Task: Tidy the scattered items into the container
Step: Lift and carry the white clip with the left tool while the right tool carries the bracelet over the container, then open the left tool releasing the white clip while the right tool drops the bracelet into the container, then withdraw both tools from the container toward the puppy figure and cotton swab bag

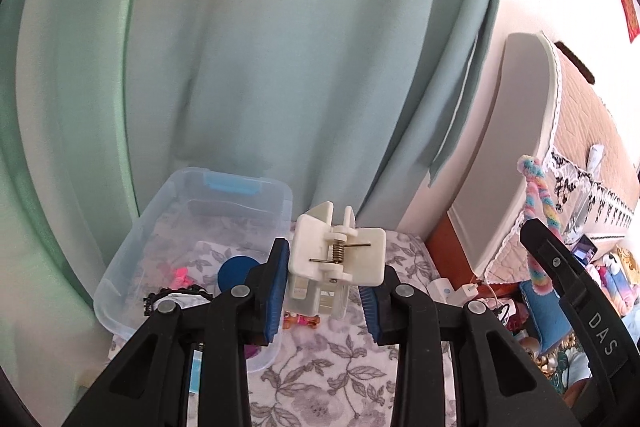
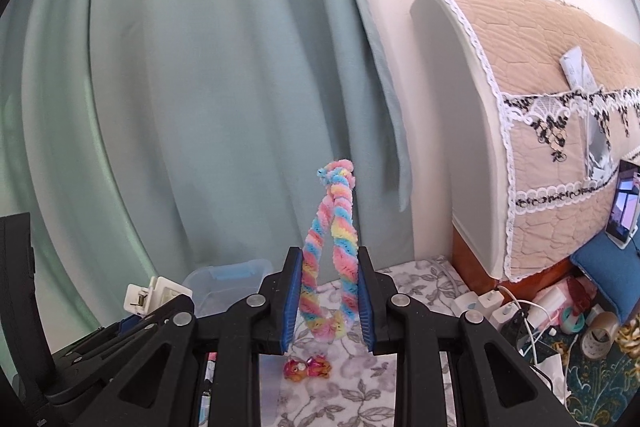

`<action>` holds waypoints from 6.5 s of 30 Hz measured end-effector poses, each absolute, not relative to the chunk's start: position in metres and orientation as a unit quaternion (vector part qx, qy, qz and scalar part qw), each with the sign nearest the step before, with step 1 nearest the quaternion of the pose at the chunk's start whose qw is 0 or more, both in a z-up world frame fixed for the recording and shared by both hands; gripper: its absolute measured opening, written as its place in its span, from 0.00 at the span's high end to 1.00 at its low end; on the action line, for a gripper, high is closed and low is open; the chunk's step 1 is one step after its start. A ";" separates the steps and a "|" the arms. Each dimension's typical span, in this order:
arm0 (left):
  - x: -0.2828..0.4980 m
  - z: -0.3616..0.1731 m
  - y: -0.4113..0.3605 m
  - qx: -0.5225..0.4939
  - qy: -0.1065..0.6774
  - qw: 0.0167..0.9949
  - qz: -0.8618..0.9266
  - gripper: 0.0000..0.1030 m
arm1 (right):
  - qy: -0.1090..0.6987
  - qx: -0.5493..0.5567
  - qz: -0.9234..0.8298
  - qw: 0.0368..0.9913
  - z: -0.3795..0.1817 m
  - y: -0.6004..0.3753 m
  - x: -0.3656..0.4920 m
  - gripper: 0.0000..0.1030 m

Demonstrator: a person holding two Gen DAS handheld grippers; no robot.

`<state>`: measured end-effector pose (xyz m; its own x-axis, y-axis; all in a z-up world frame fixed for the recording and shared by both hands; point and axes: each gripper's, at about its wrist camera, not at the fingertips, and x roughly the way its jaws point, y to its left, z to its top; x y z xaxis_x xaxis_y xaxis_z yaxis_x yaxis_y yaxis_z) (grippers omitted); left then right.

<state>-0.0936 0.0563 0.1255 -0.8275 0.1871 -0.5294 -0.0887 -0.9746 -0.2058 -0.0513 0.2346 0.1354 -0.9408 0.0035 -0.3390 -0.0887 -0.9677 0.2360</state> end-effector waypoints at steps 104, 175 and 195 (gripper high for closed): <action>-0.168 0.006 -0.097 -0.391 -0.175 -0.029 0.903 0.59 | 0.057 -0.363 0.917 -0.152 -0.007 0.079 -0.170 0.58; -0.087 0.125 0.109 -0.304 -0.055 0.034 0.950 0.19 | 0.230 -0.201 0.950 -0.054 0.068 0.332 -0.037 0.00; -0.117 0.066 0.145 -0.360 -0.072 0.001 0.930 0.19 | 0.251 -0.250 0.932 -0.078 0.019 0.361 -0.059 0.00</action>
<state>-0.1171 0.1454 0.0656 -0.7407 0.0529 -0.6697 0.0501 -0.9898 -0.1336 -0.0587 0.3609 0.0190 -0.8627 -0.2712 -0.4270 0.0196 -0.8614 0.5075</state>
